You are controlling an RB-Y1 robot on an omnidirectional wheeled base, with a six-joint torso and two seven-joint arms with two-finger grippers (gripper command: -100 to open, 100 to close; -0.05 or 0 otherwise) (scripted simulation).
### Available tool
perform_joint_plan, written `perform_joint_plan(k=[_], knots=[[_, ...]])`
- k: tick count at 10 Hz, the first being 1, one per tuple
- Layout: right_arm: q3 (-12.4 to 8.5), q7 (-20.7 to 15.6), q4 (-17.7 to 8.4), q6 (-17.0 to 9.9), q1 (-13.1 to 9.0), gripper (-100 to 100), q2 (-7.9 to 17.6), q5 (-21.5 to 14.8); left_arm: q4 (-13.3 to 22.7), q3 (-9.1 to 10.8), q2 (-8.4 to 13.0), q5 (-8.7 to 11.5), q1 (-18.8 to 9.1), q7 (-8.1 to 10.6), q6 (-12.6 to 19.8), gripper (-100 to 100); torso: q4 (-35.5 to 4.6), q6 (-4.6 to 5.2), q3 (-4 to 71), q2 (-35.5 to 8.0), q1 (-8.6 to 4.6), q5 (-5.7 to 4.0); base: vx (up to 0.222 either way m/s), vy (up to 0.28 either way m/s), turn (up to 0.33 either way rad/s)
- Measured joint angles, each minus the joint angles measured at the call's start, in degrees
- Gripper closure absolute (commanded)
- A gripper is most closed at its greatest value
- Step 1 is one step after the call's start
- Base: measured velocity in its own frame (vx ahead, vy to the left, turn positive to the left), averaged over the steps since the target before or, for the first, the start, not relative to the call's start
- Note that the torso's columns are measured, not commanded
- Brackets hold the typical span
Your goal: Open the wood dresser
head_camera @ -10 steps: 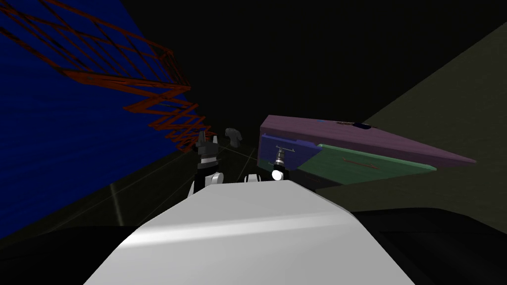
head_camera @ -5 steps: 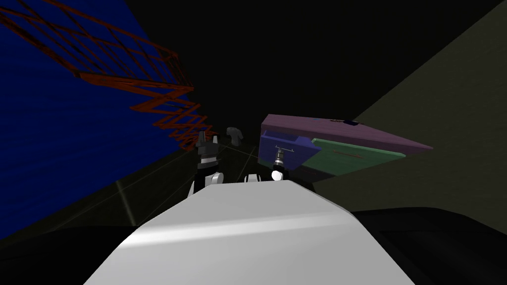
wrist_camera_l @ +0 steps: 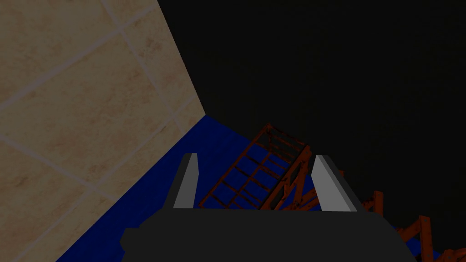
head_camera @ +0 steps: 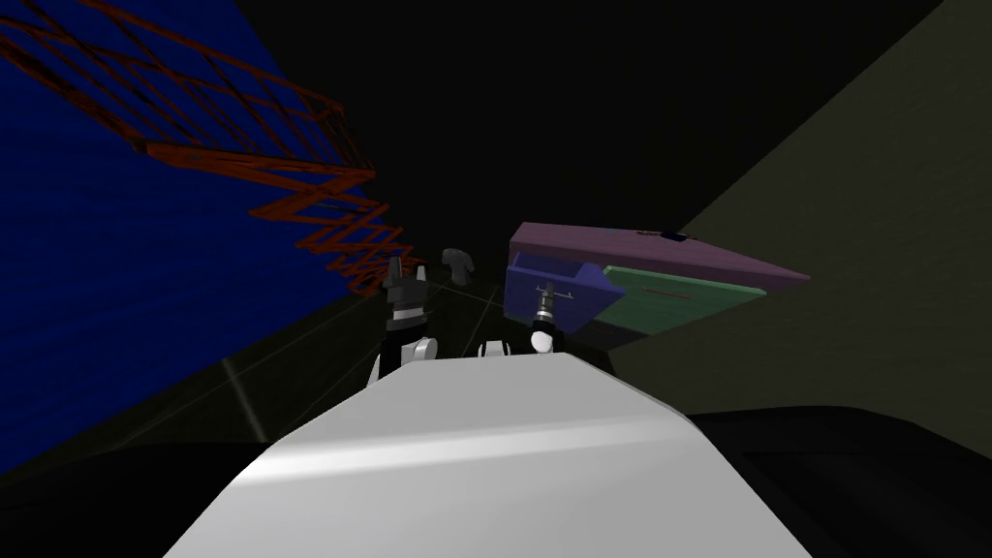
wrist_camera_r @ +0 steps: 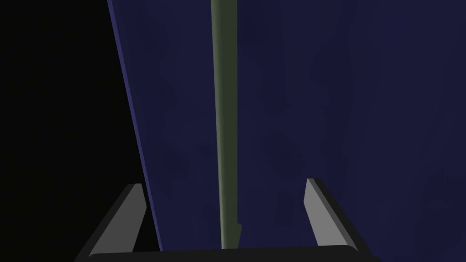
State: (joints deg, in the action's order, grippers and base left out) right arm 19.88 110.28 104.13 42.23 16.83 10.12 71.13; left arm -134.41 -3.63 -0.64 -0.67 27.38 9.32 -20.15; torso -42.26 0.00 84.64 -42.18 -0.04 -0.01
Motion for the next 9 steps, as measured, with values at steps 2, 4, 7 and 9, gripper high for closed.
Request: perform_joint_plan(k=[2,4,7,9], knots=[[-0.5,-3.2,2.1,-2.5,-0.1,-100,-1.4,1.4,0.0,0.00,0.0,0.0,0.0,0.00,0.0,0,-0.1,0.00,-0.1,-0.2,0.07,0.02,-0.006,-0.002,-0.069],[-1.3,-6.6,4.2,-5.1,-0.5,-100,-2.8,3.2,0.0,0.00,0.0,0.0,0.0,0.00,0.0,0,0.0,0.01,-0.1,-0.1,0.05,0.01,-0.011,-0.001,-0.075],[-2.2,-10.5,6.4,-8.1,-1.0,-100,-4.2,5.0,0.0,0.00,0.0,0.0,0.0,0.00,0.0,0,0.0,0.00,-0.1,-0.1,0.04,0.01,-0.007,-0.001,-0.047],[-2.5,-12.1,7.4,-9.2,-1.0,0,-4.9,5.7,0.0,0.00,0.0,0.0,0.0,0.00,0.0,0,0.0,0.00,-0.1,-0.1,0.04,0.01,-0.001,0.000,-0.005]])
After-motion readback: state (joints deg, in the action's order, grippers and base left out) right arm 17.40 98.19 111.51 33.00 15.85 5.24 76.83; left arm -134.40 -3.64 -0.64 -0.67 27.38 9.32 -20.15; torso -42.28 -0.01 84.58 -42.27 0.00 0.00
